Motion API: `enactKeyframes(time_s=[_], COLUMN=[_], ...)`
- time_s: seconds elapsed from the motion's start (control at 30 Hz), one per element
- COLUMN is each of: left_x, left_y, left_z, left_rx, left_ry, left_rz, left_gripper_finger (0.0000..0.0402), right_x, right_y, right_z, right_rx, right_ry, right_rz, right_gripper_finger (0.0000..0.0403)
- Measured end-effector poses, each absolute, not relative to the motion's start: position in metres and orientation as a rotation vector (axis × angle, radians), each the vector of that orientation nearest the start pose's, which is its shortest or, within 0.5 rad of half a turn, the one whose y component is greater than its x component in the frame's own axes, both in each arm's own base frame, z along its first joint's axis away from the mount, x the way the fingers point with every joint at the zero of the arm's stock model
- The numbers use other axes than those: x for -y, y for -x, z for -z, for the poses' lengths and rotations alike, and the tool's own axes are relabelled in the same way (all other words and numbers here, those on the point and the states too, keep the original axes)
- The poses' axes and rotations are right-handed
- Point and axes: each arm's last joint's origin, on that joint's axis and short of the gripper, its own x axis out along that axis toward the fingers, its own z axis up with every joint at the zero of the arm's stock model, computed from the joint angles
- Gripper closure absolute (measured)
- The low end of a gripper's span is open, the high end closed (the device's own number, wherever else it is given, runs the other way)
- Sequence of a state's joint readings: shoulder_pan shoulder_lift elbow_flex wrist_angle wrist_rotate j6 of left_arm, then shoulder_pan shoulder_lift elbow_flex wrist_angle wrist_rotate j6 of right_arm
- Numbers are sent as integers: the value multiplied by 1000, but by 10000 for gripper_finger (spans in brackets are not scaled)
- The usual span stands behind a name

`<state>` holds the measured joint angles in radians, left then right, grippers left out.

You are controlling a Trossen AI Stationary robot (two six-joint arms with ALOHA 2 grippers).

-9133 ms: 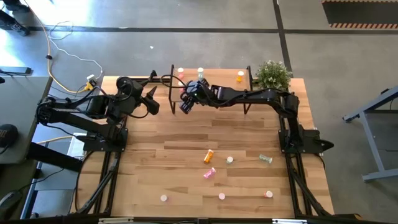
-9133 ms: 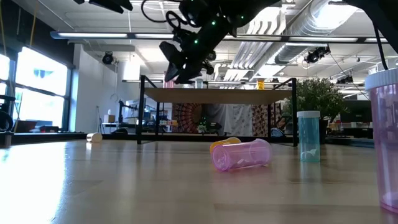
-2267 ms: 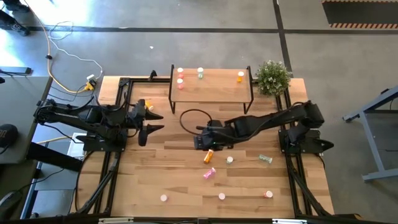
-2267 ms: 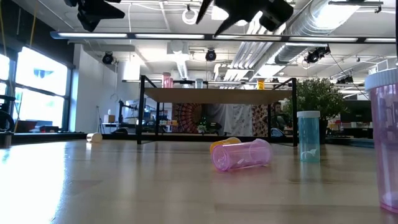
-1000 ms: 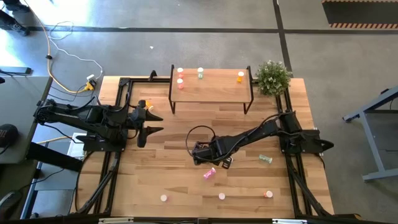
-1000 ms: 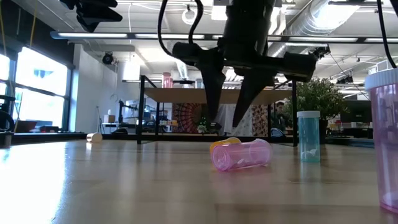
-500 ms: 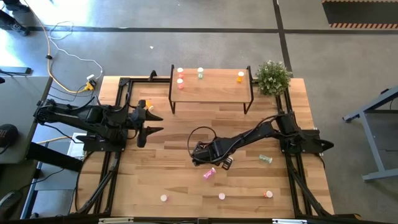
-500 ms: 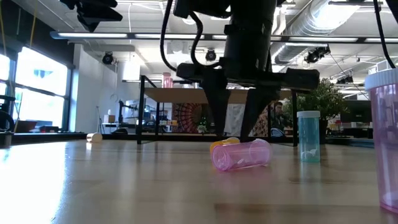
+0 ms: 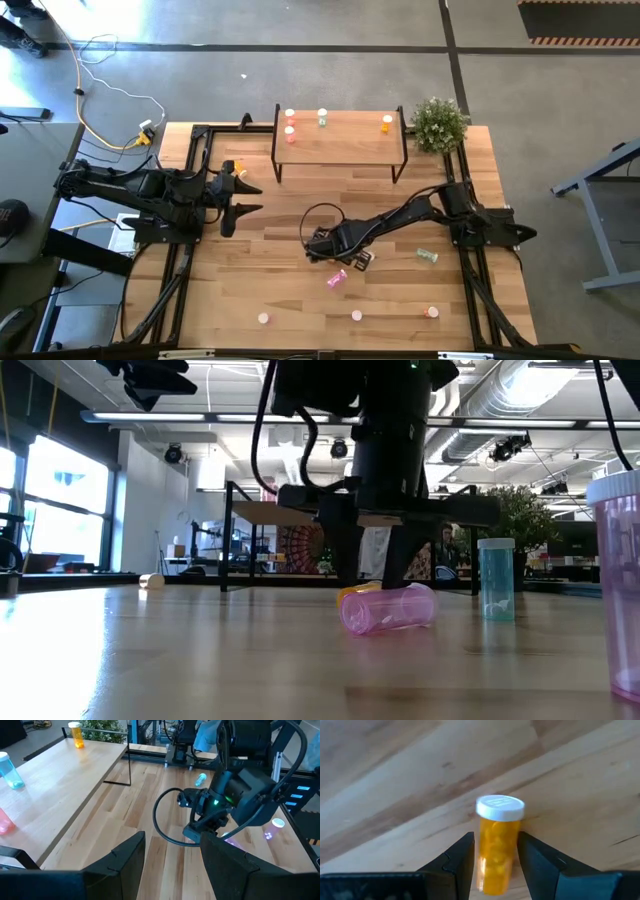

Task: Pick and place medicine bottles onto shelf by color
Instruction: Put the bottom yellow pill bottle on the shelf aligned with the other yellow pill bottle

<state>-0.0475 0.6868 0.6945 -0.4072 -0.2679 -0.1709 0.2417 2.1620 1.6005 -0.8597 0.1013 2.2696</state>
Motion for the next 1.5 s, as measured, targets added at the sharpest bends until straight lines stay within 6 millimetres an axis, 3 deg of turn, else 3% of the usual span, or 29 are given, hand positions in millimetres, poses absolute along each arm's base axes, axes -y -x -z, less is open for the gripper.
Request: enactKeyframes(time_s=[0.2, 0.53, 0.83, 1.17, 1.5], left_x=[-1, -1, -1, -1, -1], left_y=[-148, -148, -148, -148, -148], left_z=[-295, -294, -294, -294, -294], left_rx=[-385, -395, -395, -395, -391], left_ry=[100, 93, 93, 94, 93], left_rz=[-250, -249, -249, -250, -249], left_gripper_finger=[222, 222, 222, 222, 222], right_x=[-98, -99, -100, -99, -87], right_y=[-410, -410, -414, -427, -412], right_z=[-145, -146, -152, -193, -254], right_rx=[-809, -830, -801, -594, -543], right_ry=[-1602, -1567, -1463, -1226, -971], right_rz=[1404, 1384, 1310, 1238, 1292], right_gripper_finger=[270, 347, 340, 340, 339])
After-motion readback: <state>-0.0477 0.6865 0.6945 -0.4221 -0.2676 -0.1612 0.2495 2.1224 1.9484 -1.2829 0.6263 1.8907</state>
